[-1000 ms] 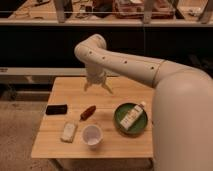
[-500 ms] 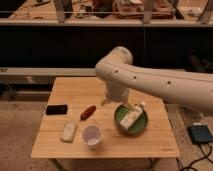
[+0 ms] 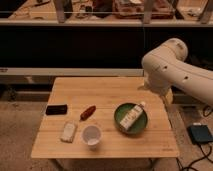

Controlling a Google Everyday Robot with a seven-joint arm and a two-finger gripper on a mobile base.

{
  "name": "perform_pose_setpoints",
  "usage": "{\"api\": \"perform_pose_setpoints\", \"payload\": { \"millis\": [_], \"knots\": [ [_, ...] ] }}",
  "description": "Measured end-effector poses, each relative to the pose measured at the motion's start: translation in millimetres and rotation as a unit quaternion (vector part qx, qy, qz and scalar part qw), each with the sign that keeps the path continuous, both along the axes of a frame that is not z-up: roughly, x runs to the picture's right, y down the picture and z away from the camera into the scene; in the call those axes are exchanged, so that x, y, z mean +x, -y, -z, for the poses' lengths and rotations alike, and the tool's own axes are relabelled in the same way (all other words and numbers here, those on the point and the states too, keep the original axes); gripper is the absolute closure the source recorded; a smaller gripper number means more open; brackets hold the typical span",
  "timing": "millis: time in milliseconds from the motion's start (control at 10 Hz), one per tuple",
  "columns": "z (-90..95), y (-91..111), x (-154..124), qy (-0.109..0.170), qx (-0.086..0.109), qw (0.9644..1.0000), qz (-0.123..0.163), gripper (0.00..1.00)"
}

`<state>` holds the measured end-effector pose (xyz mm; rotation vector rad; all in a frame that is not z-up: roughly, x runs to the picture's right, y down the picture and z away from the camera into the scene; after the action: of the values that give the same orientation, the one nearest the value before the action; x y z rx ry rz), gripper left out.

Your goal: Move the arm in a circular motion

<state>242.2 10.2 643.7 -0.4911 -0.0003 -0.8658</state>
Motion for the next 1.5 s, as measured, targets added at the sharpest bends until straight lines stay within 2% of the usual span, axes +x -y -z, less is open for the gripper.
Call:
{"api": "perform_pose_setpoints", "payload": {
  "millis": [100, 200, 300, 400, 500, 600, 800, 900, 1100, 1200, 1300, 1400, 1500],
  "knots": [
    [-17.7, 12.5, 13.8, -0.022, 0.007, 0.9996, -0.016, 0.20],
    [-48.4, 30.8, 18.6, -0.046, 0.014, 0.9986, -0.023, 0.20],
    [-71.6, 44.0, 11.7, -0.054, 0.020, 0.9982, -0.020, 0.20],
    [-107.3, 64.7, -7.6, -0.057, 0.025, 0.9979, -0.016, 0.20],
    [-135.3, 81.0, -27.9, -0.056, 0.025, 0.9980, -0.015, 0.20],
    [-165.2, 98.7, -61.3, -0.044, 0.024, 0.9985, -0.020, 0.20],
    [-192.2, 110.9, -119.3, -0.004, 0.014, 0.9996, -0.025, 0.20],
    [-204.7, 109.1, -160.2, 0.027, 0.001, 0.9994, -0.022, 0.20],
    [-217.8, 85.6, -248.9, 0.094, -0.035, 0.9950, 0.000, 0.20],
    [-216.1, 65.4, -284.0, 0.121, -0.057, 0.9909, 0.019, 0.20],
    [-205.9, 39.3, -311.8, 0.145, -0.082, 0.9848, 0.049, 0.20],
    [-193.8, 24.3, -322.4, 0.158, -0.096, 0.9803, 0.070, 0.20],
    [-173.2, 9.4, -325.6, 0.169, -0.109, 0.9748, 0.098, 0.20]
  ]
}}
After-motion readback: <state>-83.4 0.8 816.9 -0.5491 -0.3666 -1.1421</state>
